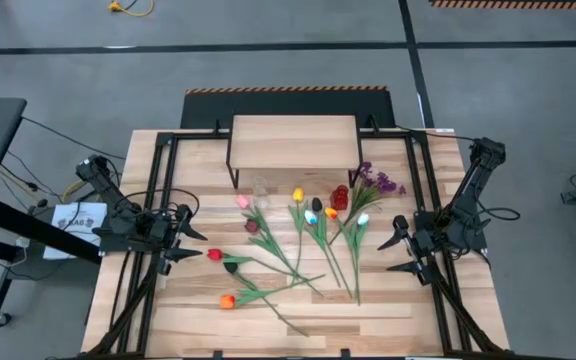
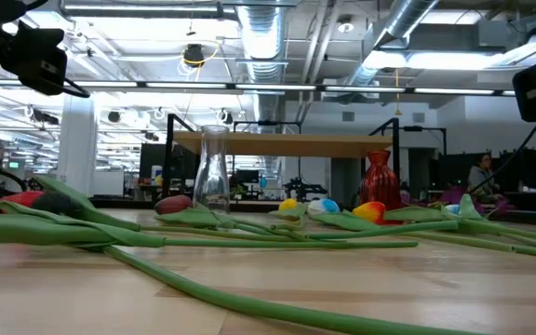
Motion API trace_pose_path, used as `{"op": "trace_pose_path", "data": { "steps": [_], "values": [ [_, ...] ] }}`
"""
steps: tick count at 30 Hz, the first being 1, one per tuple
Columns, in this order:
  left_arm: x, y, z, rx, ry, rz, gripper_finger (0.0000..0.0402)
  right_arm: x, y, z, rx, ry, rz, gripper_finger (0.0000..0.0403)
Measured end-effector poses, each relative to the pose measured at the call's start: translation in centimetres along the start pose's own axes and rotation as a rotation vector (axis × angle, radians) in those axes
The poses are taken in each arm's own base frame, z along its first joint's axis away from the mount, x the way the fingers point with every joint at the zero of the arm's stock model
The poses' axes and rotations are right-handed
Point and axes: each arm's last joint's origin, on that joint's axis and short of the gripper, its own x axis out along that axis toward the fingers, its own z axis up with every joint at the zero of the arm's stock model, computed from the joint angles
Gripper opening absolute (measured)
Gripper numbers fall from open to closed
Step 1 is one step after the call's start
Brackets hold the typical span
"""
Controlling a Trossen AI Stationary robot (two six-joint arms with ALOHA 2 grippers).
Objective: Pick and place flowers into a vace then onto a shelf
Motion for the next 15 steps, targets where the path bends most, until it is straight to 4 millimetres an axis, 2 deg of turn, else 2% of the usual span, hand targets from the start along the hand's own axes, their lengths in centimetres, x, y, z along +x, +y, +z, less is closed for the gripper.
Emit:
{"op": "trace_pose_path", "data": {
  "steps": [15],
  "values": [
    [0.0, 0.0, 0.0, 0.017, 0.0, 0.0, 0.0169, 0.0, 0.0, 0.0, -0.025, 0.0, -0.001, 0.0265]
  ]
}}
